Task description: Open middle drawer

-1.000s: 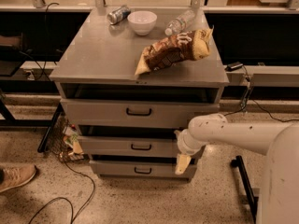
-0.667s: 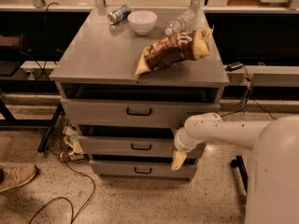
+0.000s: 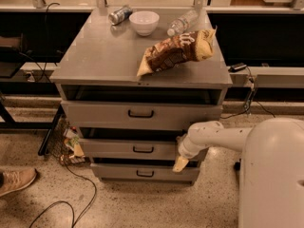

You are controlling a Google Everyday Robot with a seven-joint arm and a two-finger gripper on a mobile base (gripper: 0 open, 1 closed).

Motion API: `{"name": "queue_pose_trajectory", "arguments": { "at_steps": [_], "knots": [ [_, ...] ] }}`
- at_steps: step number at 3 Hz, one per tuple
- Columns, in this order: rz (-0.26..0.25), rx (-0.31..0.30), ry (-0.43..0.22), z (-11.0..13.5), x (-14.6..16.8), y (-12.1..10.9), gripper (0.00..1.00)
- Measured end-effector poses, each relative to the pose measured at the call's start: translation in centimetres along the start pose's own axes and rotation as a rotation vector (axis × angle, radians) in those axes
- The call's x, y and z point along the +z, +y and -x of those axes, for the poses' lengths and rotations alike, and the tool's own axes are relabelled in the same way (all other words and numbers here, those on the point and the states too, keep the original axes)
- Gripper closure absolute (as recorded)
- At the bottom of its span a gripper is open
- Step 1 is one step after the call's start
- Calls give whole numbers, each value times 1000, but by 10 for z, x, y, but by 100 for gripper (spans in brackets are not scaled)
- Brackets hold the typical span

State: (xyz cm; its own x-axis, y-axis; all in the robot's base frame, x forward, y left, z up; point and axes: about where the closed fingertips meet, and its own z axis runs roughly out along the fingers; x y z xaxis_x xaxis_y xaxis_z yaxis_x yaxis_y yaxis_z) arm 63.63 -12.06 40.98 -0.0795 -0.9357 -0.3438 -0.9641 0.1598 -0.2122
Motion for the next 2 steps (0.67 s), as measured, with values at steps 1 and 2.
{"name": "queue_pose_trajectory", "arguments": {
  "at_steps": [1,2],
  "knots": [
    [-11,11,-13,-10,-7,18,41],
    [12,12,-25,-14,-17,42,66]
  ]
}}
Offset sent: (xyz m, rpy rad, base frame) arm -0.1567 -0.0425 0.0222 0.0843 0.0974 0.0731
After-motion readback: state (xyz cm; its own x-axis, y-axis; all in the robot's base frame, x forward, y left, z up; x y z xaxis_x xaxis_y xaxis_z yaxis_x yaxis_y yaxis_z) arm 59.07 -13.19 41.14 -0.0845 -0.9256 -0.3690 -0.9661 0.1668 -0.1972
